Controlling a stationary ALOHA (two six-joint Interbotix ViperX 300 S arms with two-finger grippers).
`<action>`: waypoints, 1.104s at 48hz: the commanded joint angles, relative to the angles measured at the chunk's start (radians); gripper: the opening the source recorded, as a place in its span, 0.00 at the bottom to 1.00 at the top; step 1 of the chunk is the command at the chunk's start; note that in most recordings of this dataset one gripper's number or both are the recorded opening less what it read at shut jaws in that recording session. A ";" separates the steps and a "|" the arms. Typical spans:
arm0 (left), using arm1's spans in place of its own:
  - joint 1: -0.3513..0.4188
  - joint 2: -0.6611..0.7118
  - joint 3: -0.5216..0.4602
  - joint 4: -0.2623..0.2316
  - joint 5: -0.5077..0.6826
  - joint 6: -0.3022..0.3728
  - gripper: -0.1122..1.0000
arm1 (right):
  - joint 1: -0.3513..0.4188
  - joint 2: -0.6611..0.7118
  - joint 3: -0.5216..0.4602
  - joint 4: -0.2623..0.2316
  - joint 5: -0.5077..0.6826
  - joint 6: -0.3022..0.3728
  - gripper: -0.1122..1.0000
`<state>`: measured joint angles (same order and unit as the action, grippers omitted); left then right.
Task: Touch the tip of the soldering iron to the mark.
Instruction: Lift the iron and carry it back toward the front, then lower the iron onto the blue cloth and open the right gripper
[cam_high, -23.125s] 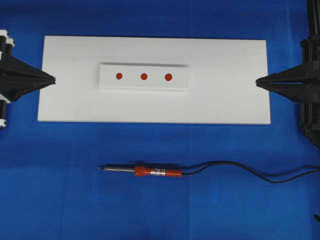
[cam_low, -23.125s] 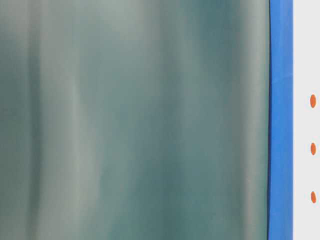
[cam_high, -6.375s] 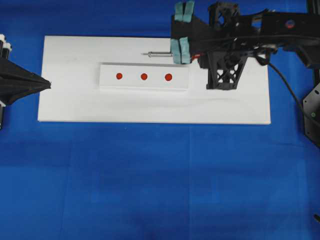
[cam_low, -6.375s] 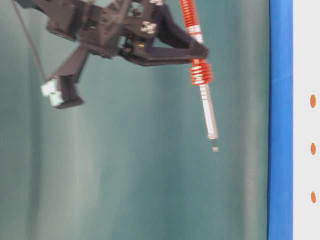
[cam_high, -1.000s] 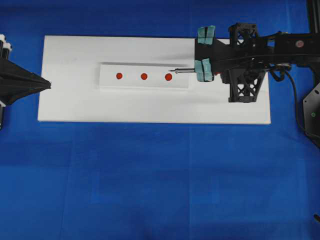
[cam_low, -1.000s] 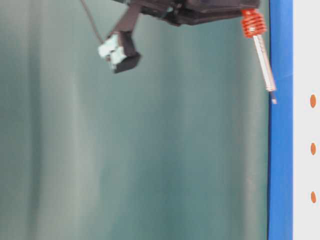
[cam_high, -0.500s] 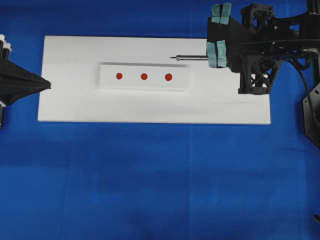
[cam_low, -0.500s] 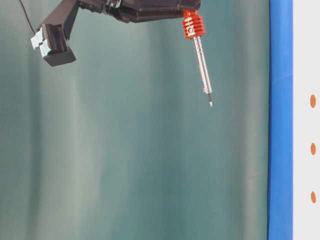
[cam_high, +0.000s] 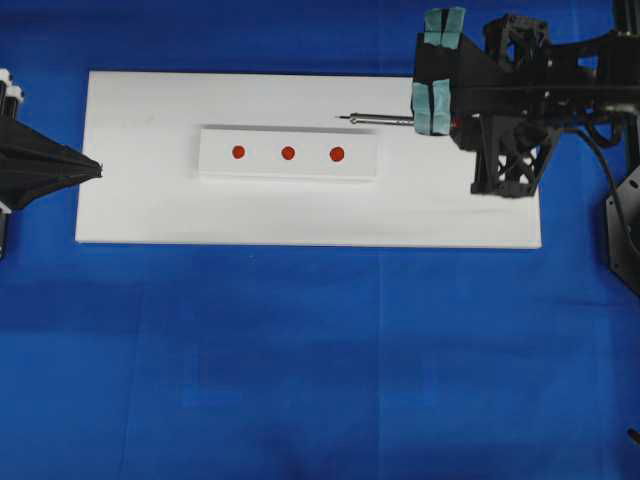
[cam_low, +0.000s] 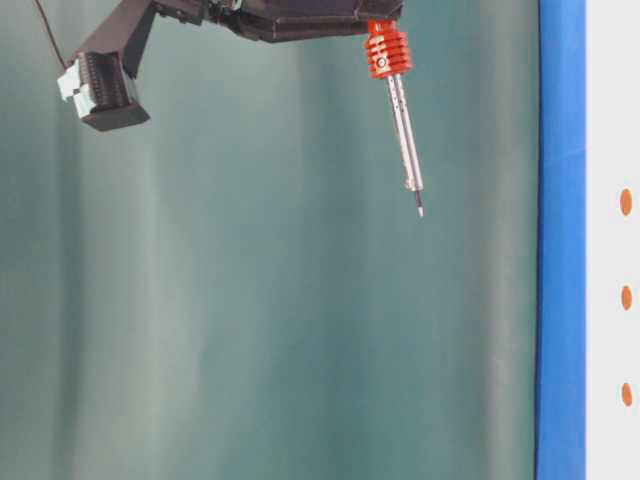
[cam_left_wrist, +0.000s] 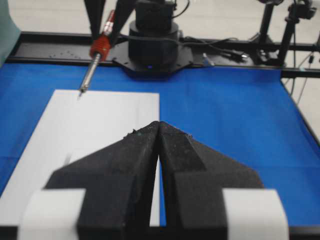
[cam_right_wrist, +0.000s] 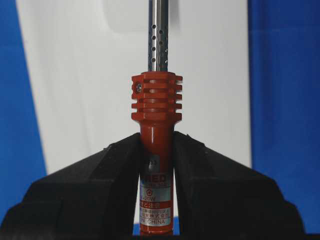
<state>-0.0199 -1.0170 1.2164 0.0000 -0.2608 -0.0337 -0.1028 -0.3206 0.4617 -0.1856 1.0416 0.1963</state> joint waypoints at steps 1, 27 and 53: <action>-0.003 0.003 -0.012 0.002 -0.005 -0.002 0.10 | 0.057 -0.031 -0.006 0.003 -0.005 0.038 0.16; -0.017 0.005 -0.012 0.002 -0.008 -0.002 0.10 | 0.466 0.008 -0.011 -0.097 0.002 0.517 0.16; -0.031 0.005 -0.012 0.002 -0.005 -0.005 0.10 | 0.571 0.104 -0.057 -0.132 0.000 0.609 0.16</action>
<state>-0.0445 -1.0170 1.2164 0.0000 -0.2608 -0.0353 0.4663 -0.2102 0.4357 -0.3022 1.0462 0.8038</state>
